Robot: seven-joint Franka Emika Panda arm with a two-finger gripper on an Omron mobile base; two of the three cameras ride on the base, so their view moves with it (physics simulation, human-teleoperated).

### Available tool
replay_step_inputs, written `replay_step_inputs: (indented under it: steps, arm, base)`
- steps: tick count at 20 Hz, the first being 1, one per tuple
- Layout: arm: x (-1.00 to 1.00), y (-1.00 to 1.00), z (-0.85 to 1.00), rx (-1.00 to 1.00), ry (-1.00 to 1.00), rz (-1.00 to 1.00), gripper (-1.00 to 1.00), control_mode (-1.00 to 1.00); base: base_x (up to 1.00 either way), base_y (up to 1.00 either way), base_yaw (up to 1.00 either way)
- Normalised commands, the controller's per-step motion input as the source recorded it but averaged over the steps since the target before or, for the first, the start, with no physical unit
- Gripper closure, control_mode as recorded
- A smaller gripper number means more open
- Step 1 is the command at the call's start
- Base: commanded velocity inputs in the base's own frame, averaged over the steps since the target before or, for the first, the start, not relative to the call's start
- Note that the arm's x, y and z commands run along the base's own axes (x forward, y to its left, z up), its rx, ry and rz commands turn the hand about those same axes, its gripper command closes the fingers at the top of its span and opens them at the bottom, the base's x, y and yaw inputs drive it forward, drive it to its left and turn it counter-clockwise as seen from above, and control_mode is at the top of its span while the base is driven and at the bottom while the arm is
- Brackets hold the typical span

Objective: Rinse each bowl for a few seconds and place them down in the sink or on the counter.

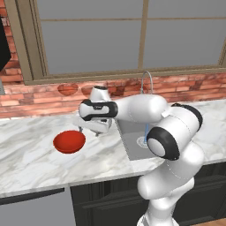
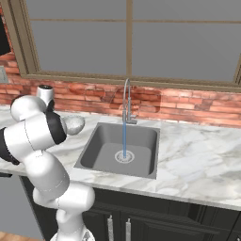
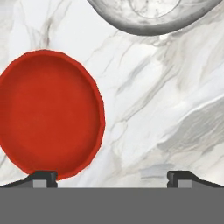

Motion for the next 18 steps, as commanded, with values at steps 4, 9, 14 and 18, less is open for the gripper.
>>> replay_step_inputs:
  steps: [4,9,14,18]
  arm:
    - [-0.12,0.07,-0.04,0.0,0.0,0.06,-1.0,-1.0]
    - [-0.13,0.08,-0.09,0.0,0.0,0.05,-1.0,-1.0]
    - [-0.04,0.08,-0.19,0.0,0.0,0.03,-1.0,-1.0]
    - [-0.01,0.07,-0.22,0.0,0.0,0.01,-1.0,-1.0]
  base:
    - [0.0,0.0,0.0]
    - [0.0,0.0,0.0]
    - [0.0,0.0,0.0]
    - [0.0,0.0,0.0]
